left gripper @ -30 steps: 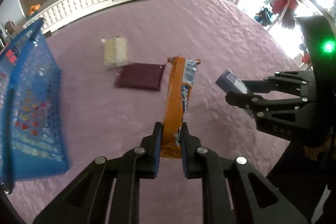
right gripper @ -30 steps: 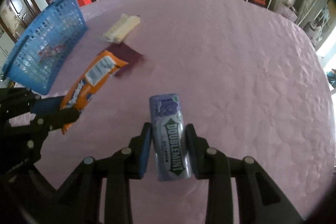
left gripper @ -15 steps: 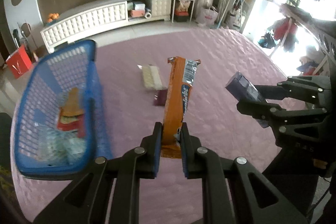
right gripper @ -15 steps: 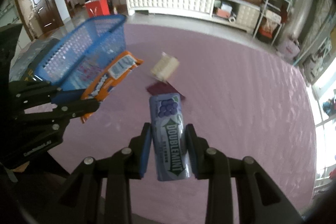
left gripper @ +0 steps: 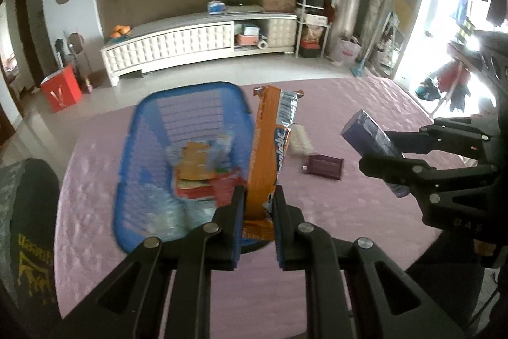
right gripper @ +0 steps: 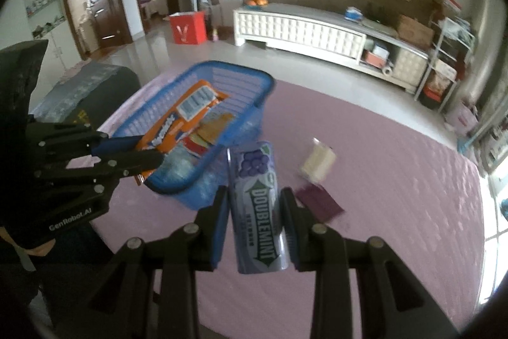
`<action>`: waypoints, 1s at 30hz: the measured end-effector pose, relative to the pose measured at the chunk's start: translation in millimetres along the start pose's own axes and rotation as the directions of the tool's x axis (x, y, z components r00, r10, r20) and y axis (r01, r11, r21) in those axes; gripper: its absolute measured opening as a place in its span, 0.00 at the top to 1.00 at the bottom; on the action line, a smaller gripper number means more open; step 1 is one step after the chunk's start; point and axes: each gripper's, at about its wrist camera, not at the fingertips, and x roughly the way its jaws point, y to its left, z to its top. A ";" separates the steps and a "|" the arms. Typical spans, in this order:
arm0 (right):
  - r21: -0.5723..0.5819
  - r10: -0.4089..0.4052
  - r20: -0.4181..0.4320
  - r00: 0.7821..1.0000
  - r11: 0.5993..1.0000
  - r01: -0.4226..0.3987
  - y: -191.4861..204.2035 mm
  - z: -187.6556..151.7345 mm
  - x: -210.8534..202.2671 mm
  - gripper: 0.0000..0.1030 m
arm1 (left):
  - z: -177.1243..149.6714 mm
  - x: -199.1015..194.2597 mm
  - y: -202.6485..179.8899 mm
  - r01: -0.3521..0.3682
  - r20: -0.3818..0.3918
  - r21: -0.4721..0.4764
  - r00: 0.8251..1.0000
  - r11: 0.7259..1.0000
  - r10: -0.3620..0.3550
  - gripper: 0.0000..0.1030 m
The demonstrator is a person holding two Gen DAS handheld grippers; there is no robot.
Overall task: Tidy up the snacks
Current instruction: 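Carry the orange bag and gum box over the basket with both grippers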
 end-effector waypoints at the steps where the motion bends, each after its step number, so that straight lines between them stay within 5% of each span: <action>1: -0.009 0.007 0.003 1.000 1.000 -0.007 4.6 4.0 2.9 0.65 | 0.0 -2.4 9.6 -0.011 0.002 -0.007 1.000 1.000 0.011 0.86; 15: -0.071 0.080 -0.020 0.997 0.994 -0.082 53.7 45.7 57.5 0.64 | 0.2 7.6 86.8 -0.078 -0.039 -0.082 0.996 0.994 0.075 0.86; 30: -0.104 0.077 -0.119 0.990 0.991 -0.090 71.3 53.4 104.4 0.64 | -8.2 50.2 102.9 -0.035 -0.094 -0.096 0.995 0.995 0.026 0.86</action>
